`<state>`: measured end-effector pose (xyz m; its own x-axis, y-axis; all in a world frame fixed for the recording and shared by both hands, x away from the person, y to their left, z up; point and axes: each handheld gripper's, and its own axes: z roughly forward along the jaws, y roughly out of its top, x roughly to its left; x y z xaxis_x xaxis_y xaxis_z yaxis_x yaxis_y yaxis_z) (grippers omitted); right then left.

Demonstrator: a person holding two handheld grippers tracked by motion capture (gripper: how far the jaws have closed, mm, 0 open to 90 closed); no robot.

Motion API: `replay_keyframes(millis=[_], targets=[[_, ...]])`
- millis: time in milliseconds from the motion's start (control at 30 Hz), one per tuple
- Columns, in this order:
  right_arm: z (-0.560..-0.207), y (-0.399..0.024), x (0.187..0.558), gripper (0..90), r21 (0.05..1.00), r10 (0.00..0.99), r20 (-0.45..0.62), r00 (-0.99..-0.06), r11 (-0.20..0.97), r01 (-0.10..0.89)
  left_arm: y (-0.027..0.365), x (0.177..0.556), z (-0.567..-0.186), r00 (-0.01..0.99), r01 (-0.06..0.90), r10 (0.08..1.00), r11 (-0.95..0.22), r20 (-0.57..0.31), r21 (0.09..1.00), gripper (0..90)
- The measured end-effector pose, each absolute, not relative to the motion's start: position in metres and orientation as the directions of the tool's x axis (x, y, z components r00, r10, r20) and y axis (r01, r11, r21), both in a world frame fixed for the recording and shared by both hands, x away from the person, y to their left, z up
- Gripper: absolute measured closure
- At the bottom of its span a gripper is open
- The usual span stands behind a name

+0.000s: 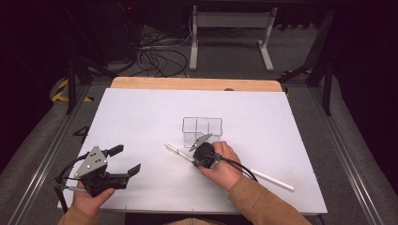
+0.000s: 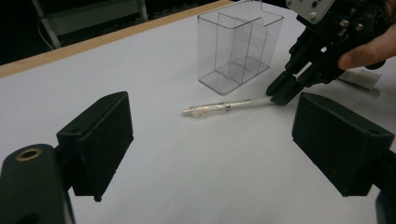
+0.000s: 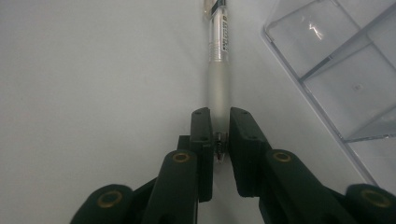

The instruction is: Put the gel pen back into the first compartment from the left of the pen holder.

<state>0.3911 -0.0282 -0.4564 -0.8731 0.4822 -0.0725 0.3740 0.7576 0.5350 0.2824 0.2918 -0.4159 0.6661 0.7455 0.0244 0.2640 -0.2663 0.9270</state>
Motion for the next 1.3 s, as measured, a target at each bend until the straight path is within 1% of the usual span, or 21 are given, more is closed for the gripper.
replay_keyframes(millis=[433, 633, 900, 1300], targets=[[-0.451, -0.029, 0.391, 81.2, 0.559, 0.479, -0.069, -0.875, 0.745, 0.364, 0.293, 0.282, -0.415, 0.666, 0.262, 0.746, -0.267, 0.027, 0.927, 13.4], [-0.44, -0.034, 0.388, 81.5, 0.59, 0.485, -0.059, -0.872, 0.722, 0.361, 0.292, 0.282, -0.415, 0.666, 0.261, 0.745, -0.267, 0.028, 0.928, 13.4], [-0.428, -0.04, 0.385, 81.6, 0.617, 0.455, -0.065, -0.888, 0.718, 0.323, 0.292, 0.282, -0.415, 0.666, 0.261, 0.745, -0.268, 0.027, 0.927, 13.4], [-0.41, -0.048, 0.378, 81.9, 0.66, 0.446, -0.053, -0.893, 0.687, 0.304, 0.292, 0.282, -0.416, 0.666, 0.261, 0.745, -0.268, 0.028, 0.927, 13.3]])
